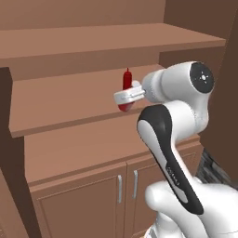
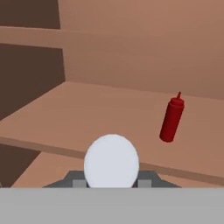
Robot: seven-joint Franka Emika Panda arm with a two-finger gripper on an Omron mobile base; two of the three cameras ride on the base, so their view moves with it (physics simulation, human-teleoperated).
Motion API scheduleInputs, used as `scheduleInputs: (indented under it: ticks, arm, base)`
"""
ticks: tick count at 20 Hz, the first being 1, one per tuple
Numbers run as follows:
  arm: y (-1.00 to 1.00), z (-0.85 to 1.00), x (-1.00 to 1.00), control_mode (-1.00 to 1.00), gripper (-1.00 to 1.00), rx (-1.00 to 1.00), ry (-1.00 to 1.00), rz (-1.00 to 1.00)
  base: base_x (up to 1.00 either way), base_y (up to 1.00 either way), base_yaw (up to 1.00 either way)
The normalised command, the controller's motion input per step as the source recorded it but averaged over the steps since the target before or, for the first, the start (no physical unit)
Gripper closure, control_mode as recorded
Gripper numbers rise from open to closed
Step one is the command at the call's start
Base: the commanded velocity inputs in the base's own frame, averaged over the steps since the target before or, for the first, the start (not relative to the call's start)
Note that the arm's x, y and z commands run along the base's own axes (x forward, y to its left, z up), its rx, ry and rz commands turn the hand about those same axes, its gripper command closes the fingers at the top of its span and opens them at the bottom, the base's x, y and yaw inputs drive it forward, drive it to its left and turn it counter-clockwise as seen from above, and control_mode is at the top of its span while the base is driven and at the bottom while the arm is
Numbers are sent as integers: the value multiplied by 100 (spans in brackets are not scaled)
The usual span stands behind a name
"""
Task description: There are various items on the counter. Only move the condiments/shakers into the cabinet.
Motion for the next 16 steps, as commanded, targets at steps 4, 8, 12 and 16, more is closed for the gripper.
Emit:
scheduleInputs:
  ticks: [4,8,12,16]
  arm:
    - [0,0,32,-100,100,0,0,0]
    - [0,-1,39,-100,100,0,0,0]
    - [0,-10,40,-100,100,0,0,0]
    - [0,-26,31,-100,100,0,0,0]
  base:
    - [0,0,0]
    - [0,0,0]
    - [0,0,0]
    - [0,0,0]
